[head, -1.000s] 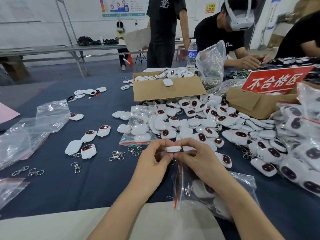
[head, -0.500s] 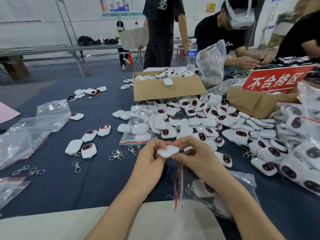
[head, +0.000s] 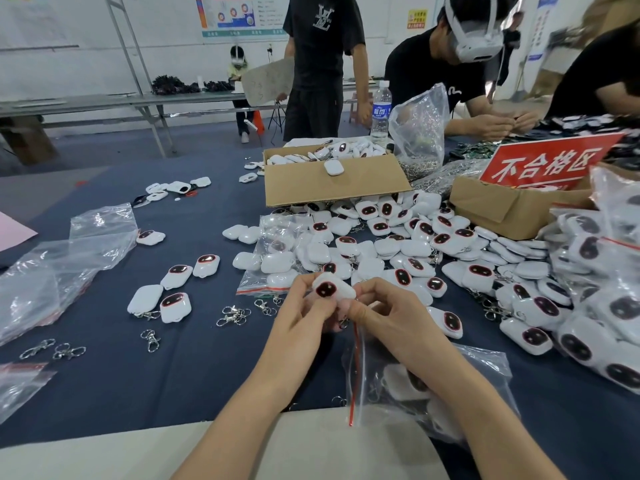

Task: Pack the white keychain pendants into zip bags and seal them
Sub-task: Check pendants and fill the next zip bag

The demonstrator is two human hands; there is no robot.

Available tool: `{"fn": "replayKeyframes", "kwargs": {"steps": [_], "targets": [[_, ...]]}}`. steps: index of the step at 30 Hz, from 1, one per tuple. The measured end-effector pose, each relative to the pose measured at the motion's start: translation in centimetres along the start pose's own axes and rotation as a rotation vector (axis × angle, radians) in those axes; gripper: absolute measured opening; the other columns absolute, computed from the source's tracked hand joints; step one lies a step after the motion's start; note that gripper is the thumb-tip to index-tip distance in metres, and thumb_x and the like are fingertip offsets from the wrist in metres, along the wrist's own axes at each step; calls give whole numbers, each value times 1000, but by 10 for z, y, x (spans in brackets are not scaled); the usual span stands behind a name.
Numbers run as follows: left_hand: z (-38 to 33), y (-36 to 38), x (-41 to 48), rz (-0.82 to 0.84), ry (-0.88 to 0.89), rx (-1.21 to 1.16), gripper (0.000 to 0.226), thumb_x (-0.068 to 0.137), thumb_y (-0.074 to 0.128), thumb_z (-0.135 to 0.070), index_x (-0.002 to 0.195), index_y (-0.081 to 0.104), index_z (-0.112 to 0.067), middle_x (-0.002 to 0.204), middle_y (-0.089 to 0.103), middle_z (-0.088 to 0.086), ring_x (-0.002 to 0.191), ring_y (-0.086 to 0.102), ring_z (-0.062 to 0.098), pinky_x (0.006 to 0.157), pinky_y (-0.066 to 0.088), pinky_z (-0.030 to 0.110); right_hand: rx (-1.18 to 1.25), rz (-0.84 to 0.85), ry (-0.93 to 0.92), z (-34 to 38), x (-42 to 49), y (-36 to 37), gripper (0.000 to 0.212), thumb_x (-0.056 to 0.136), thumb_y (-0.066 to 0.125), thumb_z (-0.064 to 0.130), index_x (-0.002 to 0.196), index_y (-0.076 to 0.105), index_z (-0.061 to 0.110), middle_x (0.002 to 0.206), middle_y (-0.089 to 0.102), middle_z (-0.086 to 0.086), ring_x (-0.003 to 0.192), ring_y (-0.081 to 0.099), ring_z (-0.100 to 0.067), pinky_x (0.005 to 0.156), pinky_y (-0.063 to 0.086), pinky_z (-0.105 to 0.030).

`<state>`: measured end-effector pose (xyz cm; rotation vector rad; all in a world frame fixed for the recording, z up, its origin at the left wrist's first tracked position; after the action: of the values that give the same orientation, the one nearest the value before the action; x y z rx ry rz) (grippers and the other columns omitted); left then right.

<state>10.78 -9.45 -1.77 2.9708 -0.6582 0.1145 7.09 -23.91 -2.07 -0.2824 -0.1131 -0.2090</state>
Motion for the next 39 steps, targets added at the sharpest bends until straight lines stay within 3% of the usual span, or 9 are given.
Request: {"fn": "replayKeyframes", "kwargs": {"steps": [4, 13, 17, 24, 28, 32, 35, 37, 39], "targets": [[-6, -14, 6, -45, -110, -65, 43, 103, 43, -6, 107, 76, -33, 92, 68, 2, 70, 56, 16, 75, 59, 40, -64, -18, 14, -2, -3, -2, 12, 95, 56, 54, 102, 62, 47, 92, 72, 17, 69, 60, 4, 66, 43, -16], [-27, -15, -18, 556, -317, 411, 25, 102, 58, -22, 124, 56, -11, 75, 62, -1, 66, 59, 11, 67, 54, 24, -223, -77, 20, -5, -1, -6, 12, 102, 55, 36, 101, 66, 41, 74, 61, 11, 60, 54, 6, 55, 40, -9], [-23, -9, -15, 511, -261, 624, 25, 103, 57, -28, 126, 65, -23, 86, 66, -3, 70, 61, 6, 70, 55, 23, -214, -87, -1, -2, -2, -5, 17, 103, 53, 31, 98, 66, 42, 72, 61, 20, 57, 52, 3, 54, 42, -11], [-17, 6, -9, 272, -268, 464, 5, 99, 64, -15, 98, 67, -11, 80, 70, 6, 71, 62, 14, 68, 53, 24, -211, -141, -28, 10, -3, -9, 18, 103, 53, 28, 98, 66, 39, 66, 59, 26, 51, 52, 1, 50, 41, -12], [-18, 26, -18, 356, -358, 286, 28, 99, 41, 9, 109, 66, 11, 106, 71, 31, 95, 73, 34, 93, 59, 38, -245, -104, -22, 13, -2, -4, 22, 103, 52, 26, 93, 63, 42, 66, 60, 30, 53, 54, 3, 53, 42, -11], [-21, 37, -23, 363, -505, 10, 43, 90, 32, 15, 115, 65, 3, 99, 72, 25, 97, 70, 39, 92, 60, 44, -251, -112, -5, 15, -2, -6, 21, 102, 53, 29, 94, 66, 42, 67, 59, 33, 53, 55, 4, 52, 42, -10], [-24, 26, -18, 338, -394, 287, 40, 93, 32, 7, 105, 70, -1, 95, 77, 15, 86, 74, 21, 77, 63, 32, -200, -79, -24, 19, -2, -5, 21, 101, 55, 27, 93, 68, 41, 69, 64, 23, 53, 56, 1, 52, 42, -12], [-27, 8, -7, 155, -209, 491, 39, 94, 35, 1, 92, 71, -13, 79, 75, 0, 67, 69, 11, 65, 59, 28, -202, -49, -33, 20, -3, -5, 20, 100, 56, 27, 93, 70, 40, 75, 68, 19, 66, 63, 0, 65, 48, -15], [-29, -8, 0, -31, -8, 651, 34, 97, 42, -6, 92, 69, -26, 82, 71, -13, 76, 65, 4, 73, 55, 24, -146, 33, 10, 18, -3, -3, 18, 100, 56, 25, 98, 70, 36, 81, 75, 12, 80, 71, -6, 84, 54, -25]]}}
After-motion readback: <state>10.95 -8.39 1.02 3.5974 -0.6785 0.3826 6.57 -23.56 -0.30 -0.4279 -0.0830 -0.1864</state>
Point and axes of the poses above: each hand's wrist, its own x-axis towards the middle knuckle, its own y-axis out of the palm, z = x × y, the point moved 5 cm from there along x, towards the middle knuckle
